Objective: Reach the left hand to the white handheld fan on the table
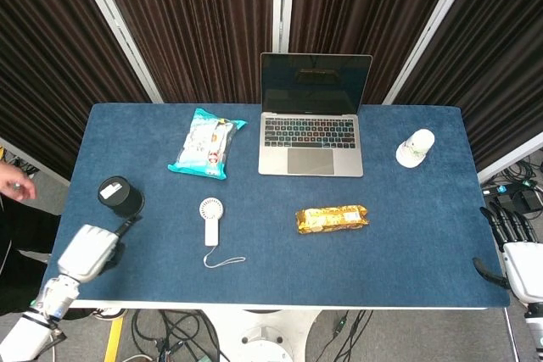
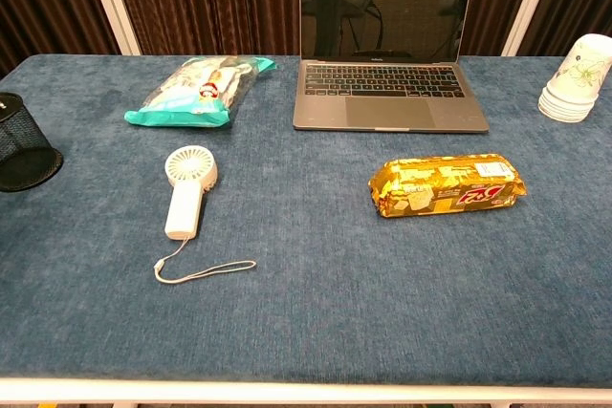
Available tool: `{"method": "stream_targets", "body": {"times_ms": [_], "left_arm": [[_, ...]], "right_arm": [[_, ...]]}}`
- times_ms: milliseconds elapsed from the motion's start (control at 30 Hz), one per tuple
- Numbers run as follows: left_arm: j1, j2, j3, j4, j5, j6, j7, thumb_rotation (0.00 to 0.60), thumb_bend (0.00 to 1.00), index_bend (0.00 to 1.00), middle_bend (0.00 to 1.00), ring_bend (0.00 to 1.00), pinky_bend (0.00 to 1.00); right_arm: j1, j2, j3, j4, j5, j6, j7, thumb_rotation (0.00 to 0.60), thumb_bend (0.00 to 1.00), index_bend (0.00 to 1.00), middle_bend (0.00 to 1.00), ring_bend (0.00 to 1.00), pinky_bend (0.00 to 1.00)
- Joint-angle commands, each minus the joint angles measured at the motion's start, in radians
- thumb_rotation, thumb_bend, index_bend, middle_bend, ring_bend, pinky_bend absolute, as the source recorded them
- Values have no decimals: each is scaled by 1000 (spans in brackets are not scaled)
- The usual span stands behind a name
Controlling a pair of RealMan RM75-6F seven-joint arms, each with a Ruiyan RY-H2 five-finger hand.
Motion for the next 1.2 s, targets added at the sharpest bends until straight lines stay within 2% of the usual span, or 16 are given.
{"method": "stream_targets", "body": {"times_ms": [33, 533, 800, 1200], "left_arm": [[-26, -26, 8, -8, 22, -28, 14, 600, 612, 135, 852, 824, 774], [-127, -168, -19, 31, 11, -152, 113, 600, 611, 135, 846, 822, 774], [-168, -231, -44, 34, -52, -210, 167, 600, 611, 134, 846, 822, 775], [-211, -338, -66, 111, -189, -283, 268, 600, 611, 135, 846, 822, 774]], "right_arm": [[1, 4, 1, -8, -1, 2, -5, 600, 200, 0, 0, 0, 0], [0, 21, 10, -24, 14, 6, -2, 600, 200, 0, 0, 0, 0], [0, 16, 11, -8, 23, -1, 10, 600, 200, 0, 0, 0, 0], [-3, 10, 12, 23, 25, 1, 39, 600, 200, 0, 0, 0, 0]]}}
